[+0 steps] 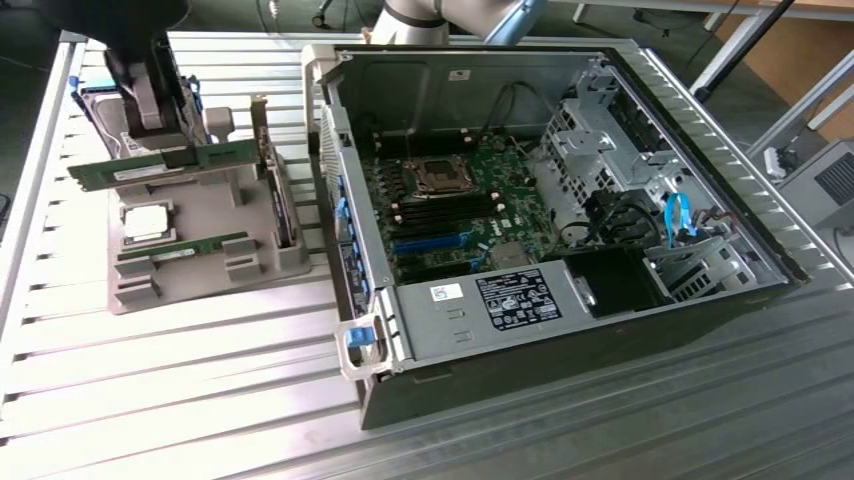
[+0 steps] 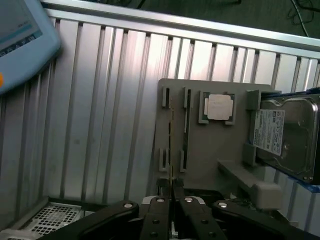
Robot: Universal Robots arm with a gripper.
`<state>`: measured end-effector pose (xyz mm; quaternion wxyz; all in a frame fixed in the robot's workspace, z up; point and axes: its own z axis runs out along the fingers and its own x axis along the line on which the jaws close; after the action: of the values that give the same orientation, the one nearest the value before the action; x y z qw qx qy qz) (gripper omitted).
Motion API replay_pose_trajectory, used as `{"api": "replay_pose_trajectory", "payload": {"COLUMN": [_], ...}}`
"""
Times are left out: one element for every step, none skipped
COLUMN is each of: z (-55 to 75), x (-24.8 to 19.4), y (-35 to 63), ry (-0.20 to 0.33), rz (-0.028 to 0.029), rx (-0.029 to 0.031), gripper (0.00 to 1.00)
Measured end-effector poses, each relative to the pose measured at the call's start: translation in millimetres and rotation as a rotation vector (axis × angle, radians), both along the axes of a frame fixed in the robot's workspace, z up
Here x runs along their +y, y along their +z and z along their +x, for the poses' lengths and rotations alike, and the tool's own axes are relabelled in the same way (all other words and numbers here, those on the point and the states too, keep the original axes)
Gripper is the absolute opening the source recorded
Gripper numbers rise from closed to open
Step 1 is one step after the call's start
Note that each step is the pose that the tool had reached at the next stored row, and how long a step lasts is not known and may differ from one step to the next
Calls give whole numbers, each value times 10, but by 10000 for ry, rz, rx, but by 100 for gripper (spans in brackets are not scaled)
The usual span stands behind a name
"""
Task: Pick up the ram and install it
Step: 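Pick up the ram and move it above insertion slot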
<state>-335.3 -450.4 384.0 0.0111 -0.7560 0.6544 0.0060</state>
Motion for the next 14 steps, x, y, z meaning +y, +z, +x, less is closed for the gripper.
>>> {"api": "replay_pose_trajectory", "payload": {"z": [70,144,223,282,331,381,411,446,507,545,581,637,676,690], "x": [0,0,0,0,0,0,0,0,0,0,0,0,0,0], "y": [0,0,0,1,0,0,0,0,0,0,0,0,0,0], "ry": [1,0,0,0,1,0,0,0,1,0,1,0,0,0], "rz": [-3,-12,-17,-24,-32,-43,-48,-58,-68,-74,-79,-90,-104,-105], "rx": [3,7,9,10,10,9,10,10,10,10,10,10,10,10], "gripper": [12,12,12,12,12,12,12,12,12,12,12,12,12,12]}}
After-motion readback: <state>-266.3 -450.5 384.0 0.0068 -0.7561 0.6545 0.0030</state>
